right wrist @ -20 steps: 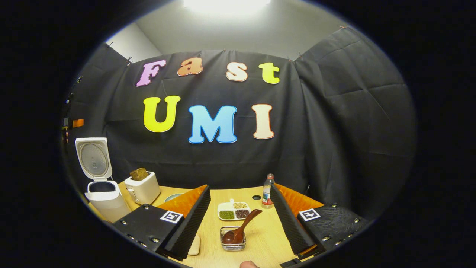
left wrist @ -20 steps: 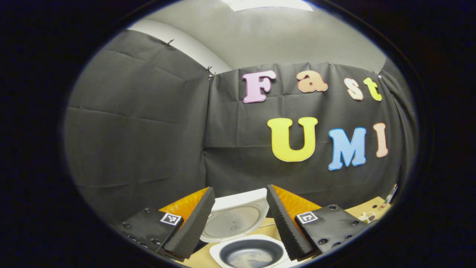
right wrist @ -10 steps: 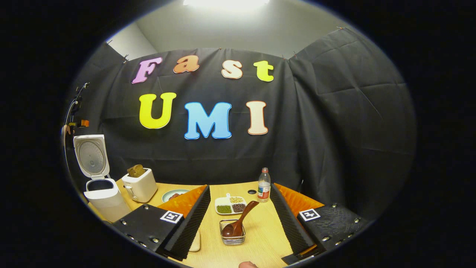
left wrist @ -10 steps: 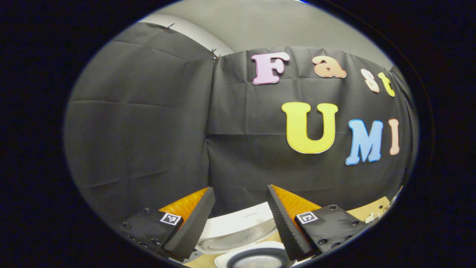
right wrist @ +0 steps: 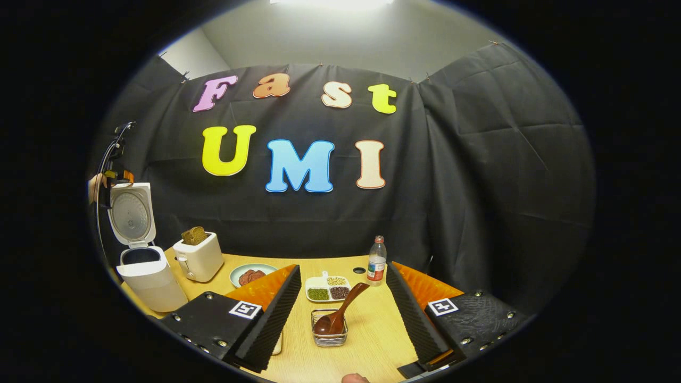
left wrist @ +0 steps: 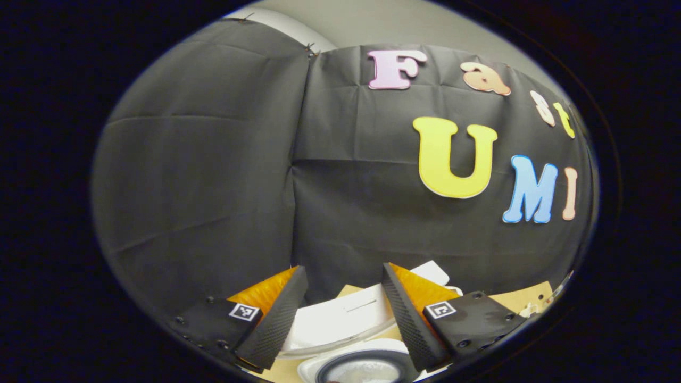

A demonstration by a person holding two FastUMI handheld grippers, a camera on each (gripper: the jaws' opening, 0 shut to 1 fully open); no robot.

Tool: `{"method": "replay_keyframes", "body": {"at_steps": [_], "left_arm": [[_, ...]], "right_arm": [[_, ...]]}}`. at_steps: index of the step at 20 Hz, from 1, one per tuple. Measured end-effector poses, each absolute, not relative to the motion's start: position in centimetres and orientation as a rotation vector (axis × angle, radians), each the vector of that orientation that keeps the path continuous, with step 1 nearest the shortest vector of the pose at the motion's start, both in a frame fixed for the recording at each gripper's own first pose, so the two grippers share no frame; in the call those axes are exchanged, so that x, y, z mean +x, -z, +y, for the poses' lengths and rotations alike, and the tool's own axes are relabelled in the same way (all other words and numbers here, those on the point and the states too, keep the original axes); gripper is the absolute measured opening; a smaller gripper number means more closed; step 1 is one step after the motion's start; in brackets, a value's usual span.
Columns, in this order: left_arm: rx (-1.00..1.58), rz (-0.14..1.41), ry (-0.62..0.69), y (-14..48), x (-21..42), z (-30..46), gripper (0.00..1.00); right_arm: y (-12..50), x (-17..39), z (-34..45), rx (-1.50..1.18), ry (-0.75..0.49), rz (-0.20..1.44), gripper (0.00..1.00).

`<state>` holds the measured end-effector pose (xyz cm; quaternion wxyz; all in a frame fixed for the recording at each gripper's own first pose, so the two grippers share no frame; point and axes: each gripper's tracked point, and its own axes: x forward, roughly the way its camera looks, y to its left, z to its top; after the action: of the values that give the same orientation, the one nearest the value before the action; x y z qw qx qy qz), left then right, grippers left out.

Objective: Close the left gripper, press the button to open the rice cooker; take a wooden spoon from the chopstick holder with the right hand, scoop a spoonful of rice and pour it into the rice cooker, then put the wooden spoon back into the chopstick holder.

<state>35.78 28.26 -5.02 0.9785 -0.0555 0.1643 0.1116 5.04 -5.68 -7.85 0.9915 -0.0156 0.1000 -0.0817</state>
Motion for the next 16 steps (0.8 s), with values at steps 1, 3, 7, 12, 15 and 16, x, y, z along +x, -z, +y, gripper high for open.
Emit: {"method": "replay_keyframes", "body": {"at_steps": [1,3,7,12,15,16], "left_arm": [[-0.096,0.324,-0.217,4.6,35.4,27.9,0.98],[-0.088,0.330,-0.204,5.0,35.2,27.1,0.98],[-0.065,0.331,-0.185,5.0,33.3,25.2,0.96],[-0.045,0.322,-0.168,5.7,30.8,22.4,1.00],[-0.028,0.327,-0.159,6.1,29.4,20.8,0.98],[-0.028,0.327,-0.156,6.4,28.8,20.1,0.96]], "right_arm": [[7.8,5.2,-5.7,-0.031,0.157,0.200,0.98],[7.7,5.6,-5.7,-0.025,0.140,0.204,0.98],[7.3,6.7,-5.4,-0.014,0.096,0.202,0.98],[6.3,7.6,-5.0,-0.042,0.045,0.189,0.98],[6.3,6.6,-5.4,-0.053,0.024,0.194,0.98],[6.3,6.6,-5.4,-0.051,0.018,0.196,0.98]]}}
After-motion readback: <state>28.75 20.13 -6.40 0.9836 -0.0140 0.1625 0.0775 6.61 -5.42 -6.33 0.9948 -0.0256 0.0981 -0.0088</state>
